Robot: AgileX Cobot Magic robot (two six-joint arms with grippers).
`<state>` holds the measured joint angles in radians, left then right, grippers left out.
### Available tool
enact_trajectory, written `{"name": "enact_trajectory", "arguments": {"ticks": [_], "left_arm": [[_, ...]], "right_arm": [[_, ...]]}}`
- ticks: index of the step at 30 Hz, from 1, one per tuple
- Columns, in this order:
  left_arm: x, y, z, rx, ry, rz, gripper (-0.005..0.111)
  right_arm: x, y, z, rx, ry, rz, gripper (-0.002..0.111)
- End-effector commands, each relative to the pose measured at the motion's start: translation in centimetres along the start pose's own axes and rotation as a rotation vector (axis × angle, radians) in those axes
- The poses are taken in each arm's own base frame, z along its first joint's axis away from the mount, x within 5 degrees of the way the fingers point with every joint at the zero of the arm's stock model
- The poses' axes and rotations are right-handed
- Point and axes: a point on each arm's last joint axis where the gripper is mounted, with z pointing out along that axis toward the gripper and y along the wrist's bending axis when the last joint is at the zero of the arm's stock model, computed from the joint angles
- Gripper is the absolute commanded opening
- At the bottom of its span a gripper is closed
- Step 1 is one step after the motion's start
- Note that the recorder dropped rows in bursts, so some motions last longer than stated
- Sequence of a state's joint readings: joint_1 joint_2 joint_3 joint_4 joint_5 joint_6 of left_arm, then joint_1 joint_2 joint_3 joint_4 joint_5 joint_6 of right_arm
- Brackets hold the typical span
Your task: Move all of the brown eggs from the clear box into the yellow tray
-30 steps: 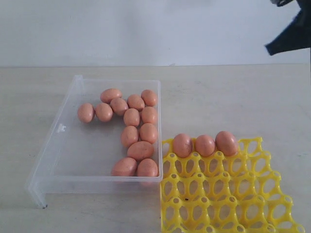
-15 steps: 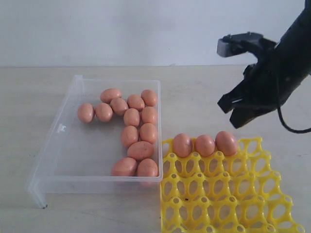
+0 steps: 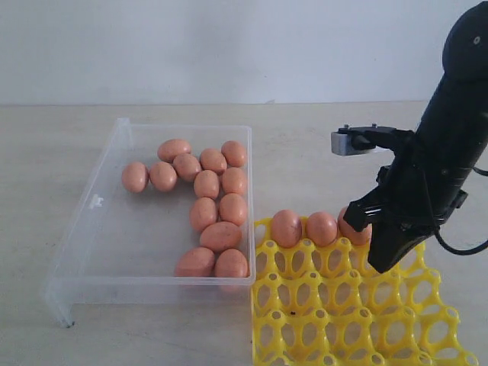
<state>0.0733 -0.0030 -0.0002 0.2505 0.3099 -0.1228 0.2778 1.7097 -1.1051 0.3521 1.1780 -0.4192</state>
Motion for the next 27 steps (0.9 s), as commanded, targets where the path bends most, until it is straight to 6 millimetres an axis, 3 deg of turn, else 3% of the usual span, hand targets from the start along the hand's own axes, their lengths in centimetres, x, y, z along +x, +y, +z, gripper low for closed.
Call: {"name": "enact_trajectory", "arguments": {"ticks": [1,13,27], "left_arm": [[0.0,0.0,0.0,0.005,-0.002,-0.001,-0.004],[0.0,0.0,0.0,0.005,-0.002,-0.001,-0.004],[0.0,0.0,0.0,0.005,-0.002,-0.001,-0.004]], "right_arm": [[-0.4,-0.4,1.4,-0.017,0.002,-0.002,-0.001],[-0.4,-1.2,4.2,-0.012,-0.064,-0.058,-0.001],[-1.4,-1.9,4.1,0.06,-0.18,-0.065,-0.001]]}}
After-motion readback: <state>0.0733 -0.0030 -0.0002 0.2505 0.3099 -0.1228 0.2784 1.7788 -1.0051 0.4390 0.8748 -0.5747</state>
